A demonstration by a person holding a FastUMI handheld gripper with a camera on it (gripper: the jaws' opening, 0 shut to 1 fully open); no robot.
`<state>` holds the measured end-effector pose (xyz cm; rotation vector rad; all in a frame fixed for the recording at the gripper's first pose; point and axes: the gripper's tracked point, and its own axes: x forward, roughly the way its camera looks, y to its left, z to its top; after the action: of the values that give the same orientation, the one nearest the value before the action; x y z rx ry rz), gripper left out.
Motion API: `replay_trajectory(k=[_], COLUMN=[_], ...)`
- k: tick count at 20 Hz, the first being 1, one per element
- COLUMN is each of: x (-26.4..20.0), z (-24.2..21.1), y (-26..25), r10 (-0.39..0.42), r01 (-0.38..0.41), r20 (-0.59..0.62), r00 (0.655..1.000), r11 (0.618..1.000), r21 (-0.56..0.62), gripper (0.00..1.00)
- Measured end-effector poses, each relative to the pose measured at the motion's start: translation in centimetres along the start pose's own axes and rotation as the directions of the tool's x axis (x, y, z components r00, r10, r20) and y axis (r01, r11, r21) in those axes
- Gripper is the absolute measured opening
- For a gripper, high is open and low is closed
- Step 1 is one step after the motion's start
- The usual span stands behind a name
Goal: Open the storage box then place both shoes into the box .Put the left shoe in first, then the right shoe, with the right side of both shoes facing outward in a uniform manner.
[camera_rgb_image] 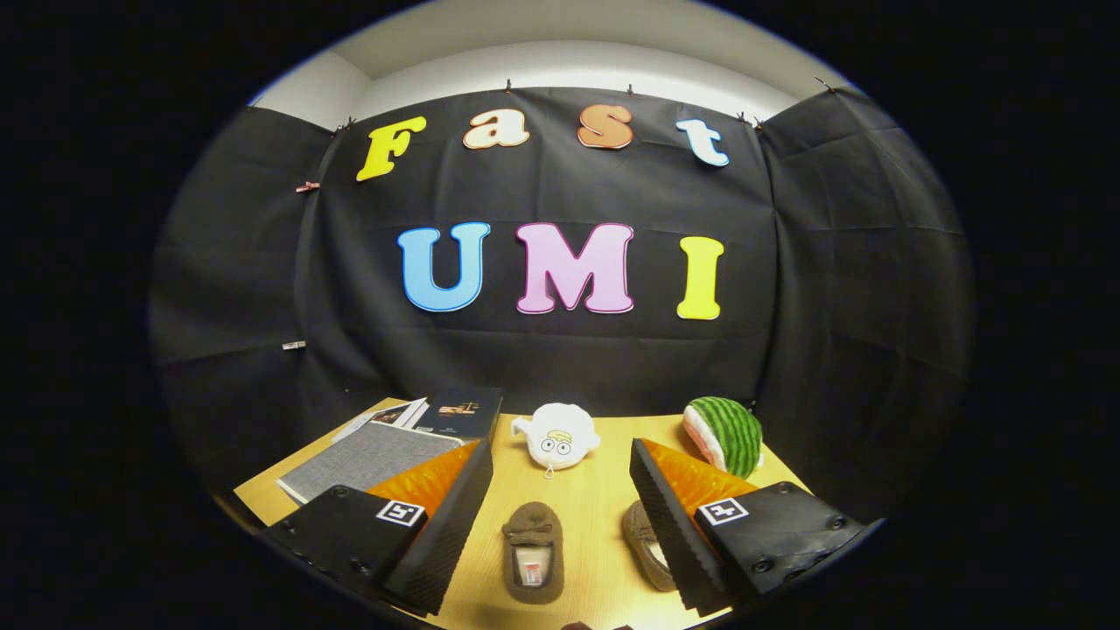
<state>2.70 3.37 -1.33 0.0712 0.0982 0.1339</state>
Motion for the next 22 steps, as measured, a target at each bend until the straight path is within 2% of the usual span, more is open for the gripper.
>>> replay_trajectory(k=[3, 5, 8, 11, 14, 21, 22], x=[1.0, 1.9, 2.8, 3.8, 4.9, 4.8, 4.9], z=[-0.9, -1.4, -3.3, -5.8, -7.6, -15.1, -16.0], y=[1.3, 2.5, 4.8, 6.0, 8.0, 12.9, 13.2], r10=[0.07, 0.146, 0.281, 0.38, 0.479, 0.684, 0.699], r01=[-0.066, -0.132, -0.218, -0.233, -0.252, -0.259, -0.246], r20=[-0.064, -0.108, -0.21, -0.297, -0.349, -0.439, -0.437], r00=[0.996, 0.983, 0.937, 0.876, 0.805, 0.583, 0.566], r11=[0.996, 0.984, 0.936, 0.873, 0.809, 0.668, 0.649], r21=[0.063, 0.123, 0.278, 0.428, 0.531, 0.697, 0.72], gripper=[0.97, 0.98, 0.98, 0.98, 0.98, 0.98, 0.98])
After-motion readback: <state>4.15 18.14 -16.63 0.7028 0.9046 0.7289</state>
